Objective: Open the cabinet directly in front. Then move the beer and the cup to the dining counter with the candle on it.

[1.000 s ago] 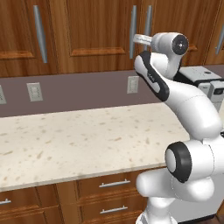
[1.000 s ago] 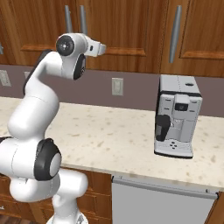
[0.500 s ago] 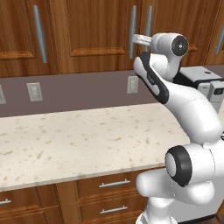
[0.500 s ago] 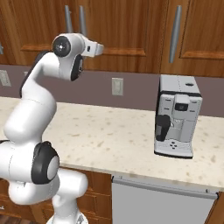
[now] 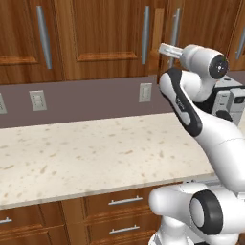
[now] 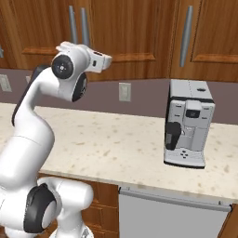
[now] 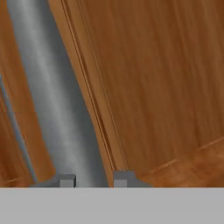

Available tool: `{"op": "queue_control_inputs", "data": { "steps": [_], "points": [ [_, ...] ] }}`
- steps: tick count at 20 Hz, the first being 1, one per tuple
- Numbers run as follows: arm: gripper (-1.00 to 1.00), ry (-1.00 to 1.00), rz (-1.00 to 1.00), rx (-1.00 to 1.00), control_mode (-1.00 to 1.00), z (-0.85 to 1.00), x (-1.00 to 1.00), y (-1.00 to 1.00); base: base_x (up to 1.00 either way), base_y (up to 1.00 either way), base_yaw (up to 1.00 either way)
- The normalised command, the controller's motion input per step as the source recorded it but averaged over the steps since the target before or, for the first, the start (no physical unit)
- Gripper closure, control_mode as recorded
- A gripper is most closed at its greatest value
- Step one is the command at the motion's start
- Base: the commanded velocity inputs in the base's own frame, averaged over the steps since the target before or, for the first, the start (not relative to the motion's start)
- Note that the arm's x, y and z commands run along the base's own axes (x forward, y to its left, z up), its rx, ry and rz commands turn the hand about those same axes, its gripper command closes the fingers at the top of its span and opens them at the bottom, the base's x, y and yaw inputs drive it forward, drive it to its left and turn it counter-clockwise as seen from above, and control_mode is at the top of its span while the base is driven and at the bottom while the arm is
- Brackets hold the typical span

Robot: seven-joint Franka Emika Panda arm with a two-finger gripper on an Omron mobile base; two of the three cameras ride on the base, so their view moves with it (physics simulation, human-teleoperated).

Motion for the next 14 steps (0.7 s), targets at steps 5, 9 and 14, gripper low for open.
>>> {"op": "queue_control_inputs", "data": {
  "steps": [5, 9, 14],
  "points": [
    [1.0, -0.01, -0.01, 0.04, -1.0, 0.52, -1.0, -0.99, 0.0, 0.0, 0.0],
    [1.0, 0.0, -0.03, 0.05, -1.0, 0.36, -1.0, -1.0, 0.0, 0.0, 0.0],
    [1.0, 0.01, -0.06, 0.06, -1.0, 0.19, -0.99, -1.0, 0.0, 0.0, 0.0]
  ]
}}
